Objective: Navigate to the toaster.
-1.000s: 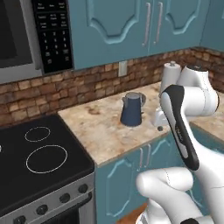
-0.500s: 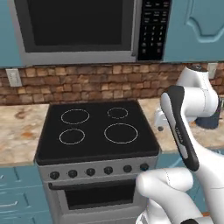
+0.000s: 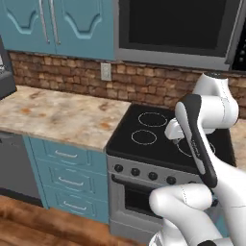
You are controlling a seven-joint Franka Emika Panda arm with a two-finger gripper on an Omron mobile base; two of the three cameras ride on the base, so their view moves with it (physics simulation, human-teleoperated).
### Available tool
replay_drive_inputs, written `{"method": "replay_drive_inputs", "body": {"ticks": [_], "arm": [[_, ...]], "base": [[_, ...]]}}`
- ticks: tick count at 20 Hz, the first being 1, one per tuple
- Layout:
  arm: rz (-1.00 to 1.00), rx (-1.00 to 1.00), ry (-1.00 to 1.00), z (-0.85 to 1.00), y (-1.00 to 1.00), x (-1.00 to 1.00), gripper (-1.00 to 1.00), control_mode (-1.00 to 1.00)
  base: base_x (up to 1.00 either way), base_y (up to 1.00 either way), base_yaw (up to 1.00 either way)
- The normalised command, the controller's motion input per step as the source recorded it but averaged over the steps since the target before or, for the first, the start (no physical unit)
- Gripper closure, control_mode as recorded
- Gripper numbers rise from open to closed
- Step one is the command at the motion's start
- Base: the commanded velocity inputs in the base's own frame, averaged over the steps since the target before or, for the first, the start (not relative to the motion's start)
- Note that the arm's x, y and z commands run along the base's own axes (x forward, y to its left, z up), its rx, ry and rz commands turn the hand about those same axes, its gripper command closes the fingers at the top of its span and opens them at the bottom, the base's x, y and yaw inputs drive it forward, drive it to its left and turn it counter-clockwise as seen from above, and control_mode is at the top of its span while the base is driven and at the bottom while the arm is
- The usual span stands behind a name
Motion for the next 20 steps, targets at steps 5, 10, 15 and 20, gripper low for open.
{"method": "replay_drive_inputs", "body": {"ticks": [5,10,15,20], "arm": [[0.00,0.00,0.00,0.00,0.00,0.00,-1.00,1.00],[0.00,0.00,0.00,0.00,0.00,0.00,-1.00,1.00],[0.00,0.00,0.00,0.00,0.00,0.00,-1.00,1.00],[0.00,0.00,0.00,0.00,0.00,0.00,-1.00,1.00]], "base": [[0.14,0.19,0.57],[0.62,0.51,0.31],[0.85,0.89,0.17],[0.83,0.95,0.12]]}}
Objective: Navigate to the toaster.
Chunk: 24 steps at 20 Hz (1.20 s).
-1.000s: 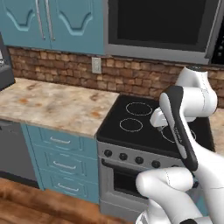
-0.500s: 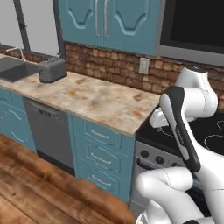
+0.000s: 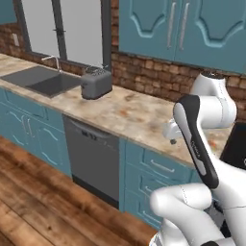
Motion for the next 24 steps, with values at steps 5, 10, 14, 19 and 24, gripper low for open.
{"method": "replay_drive_inputs", "body": {"ticks": [5,10,14,19,24], "arm": [[0.00,0.00,0.00,0.00,0.00,0.00,-1.00,1.00],[0.00,0.00,0.00,0.00,0.00,0.00,-1.00,1.00],[0.00,0.00,0.00,0.00,0.00,0.00,-1.00,1.00],[0.00,0.00,0.00,0.00,0.00,0.00,-1.00,1.00],[0.00,0.00,0.00,0.00,0.00,0.00,-1.00,1.00]], "base": [[0.87,0.89,0.06],[0.77,0.69,-0.01],[0.71,0.72,-0.07],[0.60,0.56,-0.17],[0.45,0.34,-0.29]]}}
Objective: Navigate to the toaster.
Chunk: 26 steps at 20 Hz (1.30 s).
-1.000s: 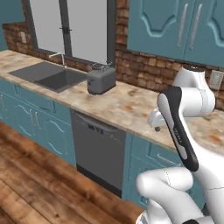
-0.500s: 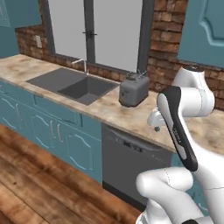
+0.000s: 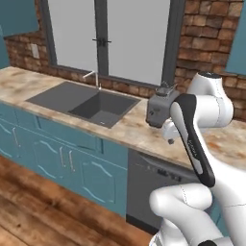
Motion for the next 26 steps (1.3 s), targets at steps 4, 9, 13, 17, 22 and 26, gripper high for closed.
{"method": "replay_drive_inputs", "body": {"ticks": [4,9,13,17,22,26], "arm": [[0.00,0.00,0.00,0.00,0.00,0.00,-1.00,1.00],[0.00,0.00,0.00,0.00,0.00,0.00,-1.00,1.00],[0.00,0.00,0.00,0.00,0.00,0.00,-1.00,1.00],[0.00,0.00,0.00,0.00,0.00,0.00,-1.00,1.00],[0.00,0.00,0.00,0.00,0.00,0.00,-1.00,1.00],[0.00,0.00,0.00,0.00,0.00,0.00,-1.00,1.00]], "base": [[0.42,0.34,-0.33],[0.44,0.38,-0.34],[0.48,0.34,-0.38],[0.54,0.25,-0.39],[0.61,0.24,-0.37],[0.67,0.29,-0.36]]}}
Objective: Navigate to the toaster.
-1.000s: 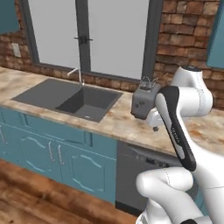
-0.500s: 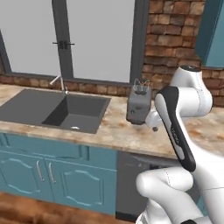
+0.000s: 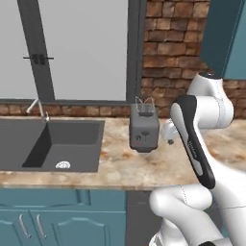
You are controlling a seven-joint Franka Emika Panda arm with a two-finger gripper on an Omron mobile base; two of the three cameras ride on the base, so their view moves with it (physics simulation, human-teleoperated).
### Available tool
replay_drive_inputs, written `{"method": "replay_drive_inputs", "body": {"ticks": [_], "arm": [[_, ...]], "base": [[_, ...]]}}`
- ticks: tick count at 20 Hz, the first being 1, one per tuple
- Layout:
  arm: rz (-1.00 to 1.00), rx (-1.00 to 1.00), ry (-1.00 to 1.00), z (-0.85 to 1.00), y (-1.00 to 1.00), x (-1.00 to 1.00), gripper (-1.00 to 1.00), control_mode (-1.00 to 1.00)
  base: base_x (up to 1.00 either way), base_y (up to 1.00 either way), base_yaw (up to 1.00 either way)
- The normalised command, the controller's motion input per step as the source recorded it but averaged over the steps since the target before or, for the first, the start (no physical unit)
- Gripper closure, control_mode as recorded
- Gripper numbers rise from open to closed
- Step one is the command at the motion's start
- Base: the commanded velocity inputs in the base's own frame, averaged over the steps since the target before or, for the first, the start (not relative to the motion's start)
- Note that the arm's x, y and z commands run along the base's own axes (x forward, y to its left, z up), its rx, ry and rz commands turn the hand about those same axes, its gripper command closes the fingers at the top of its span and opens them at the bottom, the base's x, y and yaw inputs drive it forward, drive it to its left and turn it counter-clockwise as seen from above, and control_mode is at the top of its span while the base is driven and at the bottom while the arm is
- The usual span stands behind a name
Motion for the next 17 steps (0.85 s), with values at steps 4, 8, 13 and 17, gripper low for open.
{"method": "replay_drive_inputs", "body": {"ticks": [4,8,13,17], "arm": [[0.00,0.00,0.00,0.00,0.00,0.00,-1.00,1.00],[0.00,0.00,0.00,0.00,0.00,0.00,-1.00,1.00],[0.00,0.00,0.00,0.00,0.00,0.00,-1.00,1.00],[0.00,0.00,0.00,0.00,0.00,0.00,-1.00,1.00]], "base": [[0.66,0.32,-0.35],[0.59,0.35,-0.34],[0.57,0.54,-0.23],[0.61,0.67,-0.05]]}}
